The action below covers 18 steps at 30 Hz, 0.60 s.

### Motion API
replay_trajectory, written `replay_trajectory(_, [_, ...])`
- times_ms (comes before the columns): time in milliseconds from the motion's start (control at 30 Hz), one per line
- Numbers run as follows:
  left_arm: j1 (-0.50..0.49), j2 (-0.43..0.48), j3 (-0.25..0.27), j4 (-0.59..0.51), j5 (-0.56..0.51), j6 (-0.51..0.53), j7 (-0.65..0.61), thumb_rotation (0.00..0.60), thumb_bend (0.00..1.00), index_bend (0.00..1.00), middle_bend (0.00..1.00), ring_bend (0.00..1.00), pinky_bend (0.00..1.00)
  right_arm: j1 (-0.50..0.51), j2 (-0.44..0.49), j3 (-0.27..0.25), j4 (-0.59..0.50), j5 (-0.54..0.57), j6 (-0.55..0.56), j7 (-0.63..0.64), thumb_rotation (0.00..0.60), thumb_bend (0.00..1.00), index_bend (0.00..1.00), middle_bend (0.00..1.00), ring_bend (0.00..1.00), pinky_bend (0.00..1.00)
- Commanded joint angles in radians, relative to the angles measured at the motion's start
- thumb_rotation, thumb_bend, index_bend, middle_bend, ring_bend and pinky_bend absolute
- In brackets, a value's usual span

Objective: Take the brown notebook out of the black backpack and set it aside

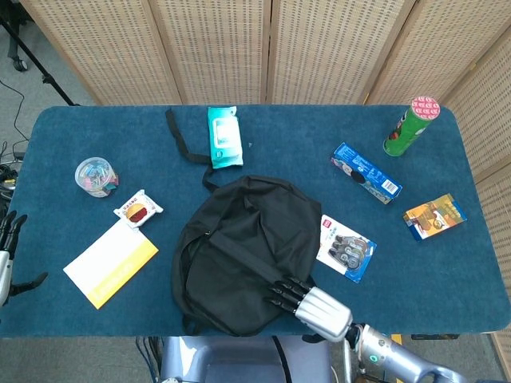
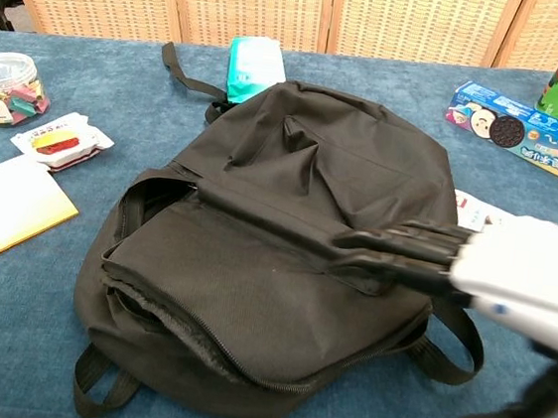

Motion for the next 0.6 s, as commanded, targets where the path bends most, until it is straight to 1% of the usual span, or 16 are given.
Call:
replay_trajectory(33, [0.003, -0.004, -0.002, -0.001, 0.003, 0.005, 0.006, 0.6, 0.0, 0.0, 0.0, 0.0, 0.0, 0.012, -0.052, 0.028, -0.024, 0.047, -0.025, -0.047, 0.6, 0.0, 0.02, 0.0, 0.0, 0.0])
replay_trajectory(267, [0.004, -0.009, -0.007, 0.003, 0.001, -0.004, 0.011, 0.6, 0.0, 0.0, 0.0, 0.0, 0.0, 0.008, -0.133, 0.051, -0.051, 0.138, -0.041, -0.09, 0.6, 0.0, 0.03, 0.0, 0.0, 0.0])
replay_trajectory(400, [0.006, -0.01, -0.009, 0.002, 0.003, -0.003, 0.011, 0.6, 0.0, 0.0, 0.0, 0.0, 0.0, 0.017, -0.159, 0.061, -0.062, 0.18, -0.062, -0.095, 0.6, 0.0, 0.05, 0.0, 0.0, 0.0])
replay_trajectory(500, [0.006, -0.01, -0.01, 0.002, 0.004, -0.004, 0.012, 0.6, 0.0, 0.0, 0.0, 0.0, 0.0, 0.024, -0.186, 0.074, -0.052, 0.198, -0.057, -0.104, 0.6, 0.0, 0.09, 0.01, 0.0, 0.01])
replay_trajectory(533, [0.006, -0.01, -0.011, 0.003, 0.004, -0.005, 0.013, 0.6, 0.0, 0.0, 0.0, 0.0, 0.0, 0.024, -0.194, 0.077, -0.047, 0.2, -0.051, -0.105, 0.6, 0.02, 0.1, 0.02, 0.0, 0.02])
replay_trajectory(567, [0.006, -0.01, -0.011, 0.003, 0.004, -0.006, 0.013, 0.6, 0.0, 0.0, 0.0, 0.0, 0.0, 0.023, -0.204, 0.08, -0.041, 0.201, -0.042, -0.106, 0.6, 0.06, 0.13, 0.05, 0.0, 0.05])
replay_trajectory(600, [0.006, -0.01, -0.011, 0.003, 0.004, -0.006, 0.012, 0.6, 0.0, 0.0, 0.0, 0.0, 0.0, 0.021, -0.211, 0.082, -0.037, 0.199, -0.033, -0.106, 0.6, 0.13, 0.15, 0.1, 0.01, 0.08])
